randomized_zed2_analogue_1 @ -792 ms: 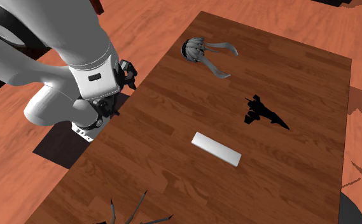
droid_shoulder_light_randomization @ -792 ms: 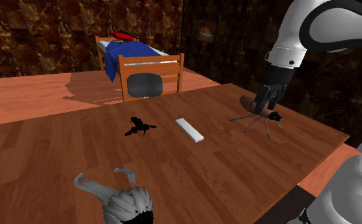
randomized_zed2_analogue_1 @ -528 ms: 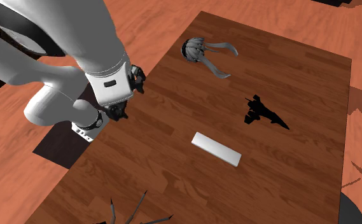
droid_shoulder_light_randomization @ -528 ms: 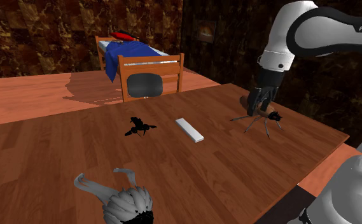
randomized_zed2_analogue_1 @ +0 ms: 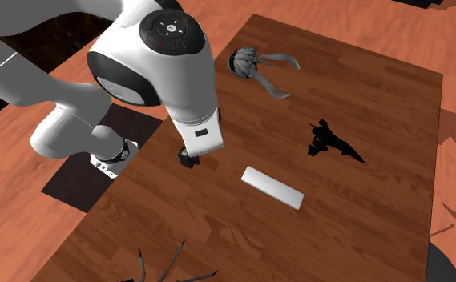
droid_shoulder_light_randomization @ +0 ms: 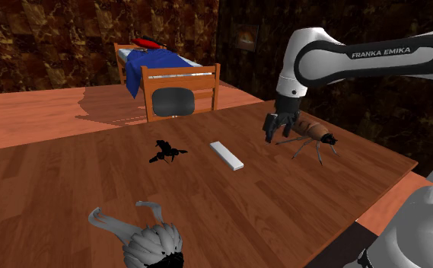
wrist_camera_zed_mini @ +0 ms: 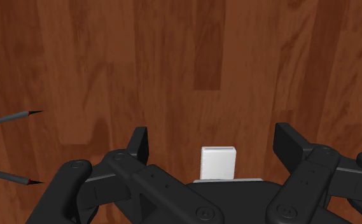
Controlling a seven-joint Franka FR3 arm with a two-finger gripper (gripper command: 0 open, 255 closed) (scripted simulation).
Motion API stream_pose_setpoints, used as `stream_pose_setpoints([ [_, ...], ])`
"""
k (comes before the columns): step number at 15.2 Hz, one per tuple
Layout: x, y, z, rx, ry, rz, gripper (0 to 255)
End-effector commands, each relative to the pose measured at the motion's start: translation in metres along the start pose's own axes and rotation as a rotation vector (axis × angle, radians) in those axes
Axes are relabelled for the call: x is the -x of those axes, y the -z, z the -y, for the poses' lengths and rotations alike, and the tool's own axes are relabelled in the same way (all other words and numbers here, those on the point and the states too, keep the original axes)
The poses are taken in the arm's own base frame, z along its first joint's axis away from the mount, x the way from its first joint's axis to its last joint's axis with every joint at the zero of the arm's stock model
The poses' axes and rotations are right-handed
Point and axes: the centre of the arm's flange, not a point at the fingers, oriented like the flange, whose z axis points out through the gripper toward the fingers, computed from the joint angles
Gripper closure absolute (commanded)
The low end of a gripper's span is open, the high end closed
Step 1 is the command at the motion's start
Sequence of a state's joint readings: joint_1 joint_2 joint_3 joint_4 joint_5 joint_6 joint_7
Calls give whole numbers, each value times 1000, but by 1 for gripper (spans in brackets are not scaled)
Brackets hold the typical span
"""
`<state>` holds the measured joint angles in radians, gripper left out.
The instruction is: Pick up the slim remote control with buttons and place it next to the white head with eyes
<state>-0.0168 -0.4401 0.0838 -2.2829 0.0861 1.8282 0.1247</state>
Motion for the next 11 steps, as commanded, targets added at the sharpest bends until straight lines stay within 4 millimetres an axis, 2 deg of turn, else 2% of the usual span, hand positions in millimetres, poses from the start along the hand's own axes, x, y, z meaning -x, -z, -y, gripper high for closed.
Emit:
stream_pose_setpoints([
  [1, -22, -17, 5, 5, -5, -2, 0],
  [11, -131, -89, 29, 32, -31, -4, 0],
])
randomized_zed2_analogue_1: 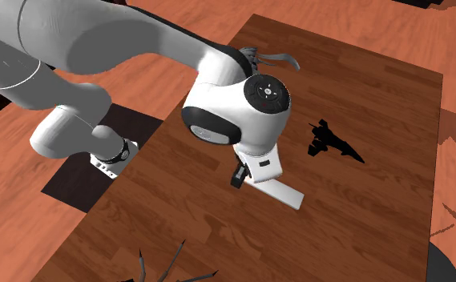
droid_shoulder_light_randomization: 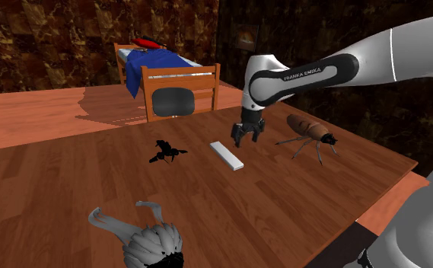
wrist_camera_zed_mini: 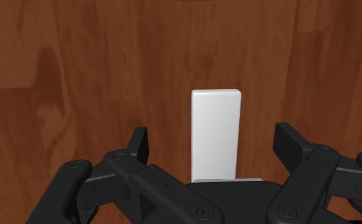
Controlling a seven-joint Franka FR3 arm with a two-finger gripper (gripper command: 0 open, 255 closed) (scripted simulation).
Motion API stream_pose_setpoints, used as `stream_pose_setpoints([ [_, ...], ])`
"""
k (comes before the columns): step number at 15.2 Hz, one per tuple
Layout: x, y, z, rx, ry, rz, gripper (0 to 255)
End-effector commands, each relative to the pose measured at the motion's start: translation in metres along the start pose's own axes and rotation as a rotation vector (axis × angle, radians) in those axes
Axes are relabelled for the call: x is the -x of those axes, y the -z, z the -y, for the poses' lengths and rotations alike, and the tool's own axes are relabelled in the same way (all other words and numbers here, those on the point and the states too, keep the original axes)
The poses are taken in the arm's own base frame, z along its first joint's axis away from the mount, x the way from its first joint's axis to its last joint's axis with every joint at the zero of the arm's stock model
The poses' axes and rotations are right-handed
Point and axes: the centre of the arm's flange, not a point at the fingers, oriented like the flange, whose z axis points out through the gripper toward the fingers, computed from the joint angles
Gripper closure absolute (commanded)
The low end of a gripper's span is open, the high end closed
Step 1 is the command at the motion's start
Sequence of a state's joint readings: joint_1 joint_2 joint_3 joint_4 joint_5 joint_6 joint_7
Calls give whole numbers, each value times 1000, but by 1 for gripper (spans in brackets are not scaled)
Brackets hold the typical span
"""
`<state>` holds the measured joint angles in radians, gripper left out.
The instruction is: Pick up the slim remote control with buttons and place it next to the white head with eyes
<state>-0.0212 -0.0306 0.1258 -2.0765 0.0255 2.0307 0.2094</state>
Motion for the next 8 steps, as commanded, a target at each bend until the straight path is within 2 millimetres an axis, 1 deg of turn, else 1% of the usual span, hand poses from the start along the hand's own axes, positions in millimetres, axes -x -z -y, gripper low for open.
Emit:
stream_pose_setpoints([
  [1, -24, -17, 6, 5, -6, -1, 0],
  [8, -99, -68, 23, 24, -24, -3, 0],
])
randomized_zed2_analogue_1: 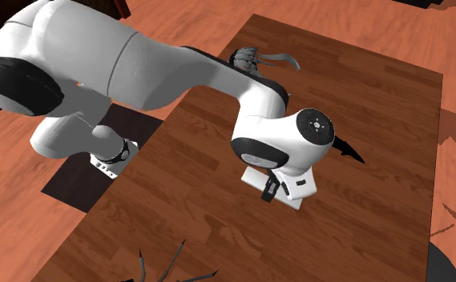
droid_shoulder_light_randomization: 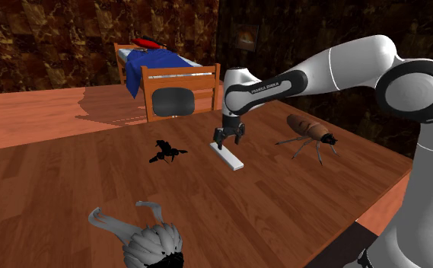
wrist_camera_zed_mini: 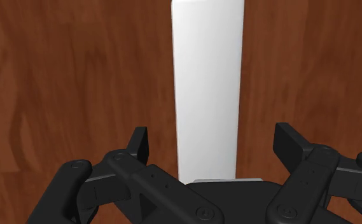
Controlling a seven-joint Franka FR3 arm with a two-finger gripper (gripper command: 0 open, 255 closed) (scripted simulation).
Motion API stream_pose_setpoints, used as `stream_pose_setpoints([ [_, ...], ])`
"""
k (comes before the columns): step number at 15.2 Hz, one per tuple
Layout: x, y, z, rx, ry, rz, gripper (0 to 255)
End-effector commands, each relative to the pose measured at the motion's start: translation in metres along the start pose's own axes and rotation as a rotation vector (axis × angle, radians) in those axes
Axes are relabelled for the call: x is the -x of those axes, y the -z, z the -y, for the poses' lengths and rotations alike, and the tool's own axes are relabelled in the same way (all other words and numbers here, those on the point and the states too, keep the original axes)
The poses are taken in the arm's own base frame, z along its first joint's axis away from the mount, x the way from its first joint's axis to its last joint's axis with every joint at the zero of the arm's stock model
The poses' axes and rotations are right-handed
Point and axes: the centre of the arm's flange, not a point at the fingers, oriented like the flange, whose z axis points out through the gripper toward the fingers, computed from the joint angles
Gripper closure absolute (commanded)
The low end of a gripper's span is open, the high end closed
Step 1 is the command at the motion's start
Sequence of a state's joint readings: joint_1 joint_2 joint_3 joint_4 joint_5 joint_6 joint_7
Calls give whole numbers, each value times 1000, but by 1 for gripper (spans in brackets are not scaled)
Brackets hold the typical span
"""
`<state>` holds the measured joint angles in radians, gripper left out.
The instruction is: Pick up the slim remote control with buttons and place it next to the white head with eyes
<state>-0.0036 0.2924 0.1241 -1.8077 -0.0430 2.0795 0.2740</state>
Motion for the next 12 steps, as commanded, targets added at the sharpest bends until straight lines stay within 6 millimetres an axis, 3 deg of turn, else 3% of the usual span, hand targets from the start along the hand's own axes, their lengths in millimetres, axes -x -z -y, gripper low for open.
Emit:
stream_pose_setpoints([
  [1, -12, -11, 4, 3, -4, -1, 0],
  [8, -12, -51, 3, 3, -4, -1, 0],
  [12, -12, -51, 3, 3, -4, -1, 0],
])
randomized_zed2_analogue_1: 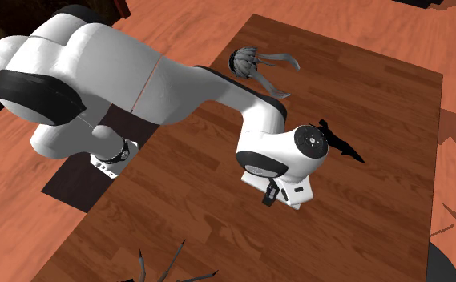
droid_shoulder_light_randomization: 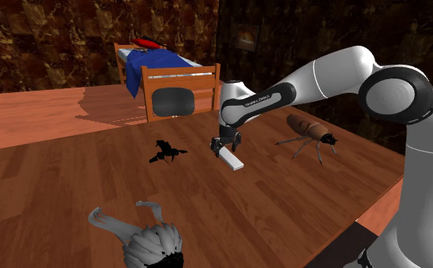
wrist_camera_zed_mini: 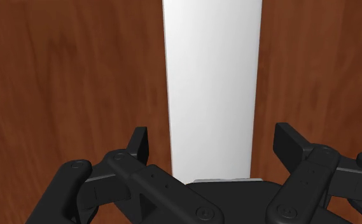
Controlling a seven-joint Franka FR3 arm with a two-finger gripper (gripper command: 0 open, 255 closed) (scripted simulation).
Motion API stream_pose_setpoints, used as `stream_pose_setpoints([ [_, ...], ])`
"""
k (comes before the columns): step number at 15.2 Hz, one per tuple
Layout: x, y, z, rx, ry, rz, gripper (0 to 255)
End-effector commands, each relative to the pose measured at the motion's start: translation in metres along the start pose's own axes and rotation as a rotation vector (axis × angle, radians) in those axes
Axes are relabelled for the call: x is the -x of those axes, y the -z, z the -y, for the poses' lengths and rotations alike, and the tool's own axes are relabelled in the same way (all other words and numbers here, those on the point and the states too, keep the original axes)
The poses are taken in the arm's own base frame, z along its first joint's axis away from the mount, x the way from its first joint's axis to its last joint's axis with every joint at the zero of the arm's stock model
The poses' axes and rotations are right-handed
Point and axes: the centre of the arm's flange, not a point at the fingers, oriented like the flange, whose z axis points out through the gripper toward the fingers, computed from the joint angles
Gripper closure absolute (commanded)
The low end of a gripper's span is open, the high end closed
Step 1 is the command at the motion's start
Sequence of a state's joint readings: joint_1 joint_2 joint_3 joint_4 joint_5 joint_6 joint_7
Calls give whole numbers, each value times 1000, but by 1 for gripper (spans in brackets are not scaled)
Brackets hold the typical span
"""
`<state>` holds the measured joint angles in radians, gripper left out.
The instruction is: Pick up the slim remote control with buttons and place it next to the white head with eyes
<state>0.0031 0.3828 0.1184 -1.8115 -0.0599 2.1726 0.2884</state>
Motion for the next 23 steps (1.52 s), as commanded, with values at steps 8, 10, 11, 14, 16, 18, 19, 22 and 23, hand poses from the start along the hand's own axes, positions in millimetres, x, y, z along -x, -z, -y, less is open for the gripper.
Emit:
stream_pose_setpoints([
  [8, 0, 0, 0, 0, 0, 0, 255],
  [10, 0, 0, 0, 0, 0, 0, 255],
  [11, 0, 0, 0, 0, 0, 0, 255],
  [14, 0, 0, 0, 0, 0, 0, 255],
  [16, 0, 10, 0, 0, 0, 0, 255],
  [18, 0, 21, 0, 0, 0, 0, 255],
  [19, 0, 26, 0, 0, 0, 0, 255],
  [22, 1, 42, 0, 0, 0, 0, 255],
  [23, 1, 47, 0, 0, 0, 0, 255],
])
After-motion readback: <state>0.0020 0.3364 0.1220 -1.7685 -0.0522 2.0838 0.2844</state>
